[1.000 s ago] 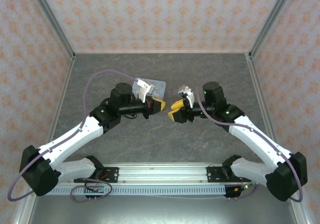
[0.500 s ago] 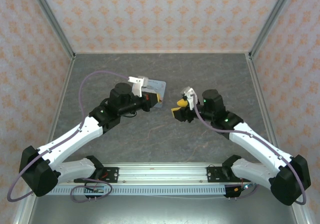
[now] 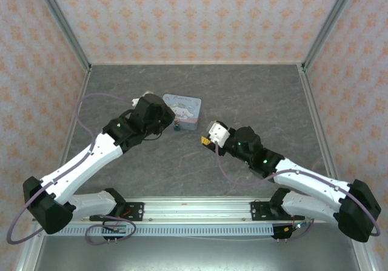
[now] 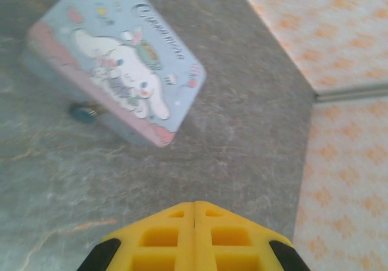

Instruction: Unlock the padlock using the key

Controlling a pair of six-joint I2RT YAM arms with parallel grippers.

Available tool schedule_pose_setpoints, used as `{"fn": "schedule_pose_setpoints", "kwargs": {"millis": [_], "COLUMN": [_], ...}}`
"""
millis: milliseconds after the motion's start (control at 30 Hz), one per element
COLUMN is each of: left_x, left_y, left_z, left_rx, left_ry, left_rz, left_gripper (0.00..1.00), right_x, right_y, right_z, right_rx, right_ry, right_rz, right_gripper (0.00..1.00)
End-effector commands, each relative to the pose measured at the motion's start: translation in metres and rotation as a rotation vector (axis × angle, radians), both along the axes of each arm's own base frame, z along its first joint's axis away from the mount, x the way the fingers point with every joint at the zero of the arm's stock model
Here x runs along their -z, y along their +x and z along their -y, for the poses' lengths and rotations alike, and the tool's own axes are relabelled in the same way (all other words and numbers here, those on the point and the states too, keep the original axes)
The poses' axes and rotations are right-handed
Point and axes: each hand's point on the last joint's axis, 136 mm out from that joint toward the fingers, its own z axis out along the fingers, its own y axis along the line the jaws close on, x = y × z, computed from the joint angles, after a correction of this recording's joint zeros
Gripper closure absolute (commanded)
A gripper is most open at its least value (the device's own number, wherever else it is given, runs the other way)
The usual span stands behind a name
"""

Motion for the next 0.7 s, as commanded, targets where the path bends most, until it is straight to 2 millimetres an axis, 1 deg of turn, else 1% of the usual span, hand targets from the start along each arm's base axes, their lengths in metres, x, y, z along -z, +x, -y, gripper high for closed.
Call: {"fn": "schedule_pose_setpoints", "kwargs": {"millis": [0, 133, 233, 267, 300, 500, 667], "left_x": [0.022, 0.041, 0.052, 0.054, 0.056, 0.060, 0.062], "left_y": [-0.025, -0.030, -0.029, -0.029, -0.030, -0.031, -0.031], "left_z": [-0.026, -0.008, 0.002, 0.003, 0.003, 0.003, 0.004], "left_rx": [-0.185, -0.169, -0.167, -0.171, -0.176, -0.200, -0.201], "left_ry": [0.054, 0.016, -0.016, -0.020, -0.025, -0.038, -0.050], "left_rz": [-0.233, -0.356, -0.385, -0.390, -0.393, -0.398, -0.402], "left_gripper": [1.00, 1.00, 1.00, 1.00, 1.00, 1.00, 1.00], "right_x": [-0.033, -0.036, -0.035, -0.039, -0.031, -0.017, -0.011], "right_y": [0.007, 0.003, 0.002, 0.001, 0.004, 0.004, 0.005], "right_z": [-0.014, -0.035, -0.048, -0.050, -0.055, -0.070, -0.083], "right_rx": [-0.016, -0.067, -0.084, -0.089, -0.092, -0.098, -0.096], "right_ry": [0.076, 0.142, 0.166, 0.187, 0.185, 0.226, 0.254], "right_rz": [0.119, 0.098, 0.099, 0.099, 0.077, 0.026, 0.008], "right_gripper": [0.48, 0.48, 0.48, 0.48, 0.48, 0.49, 0.50]}}
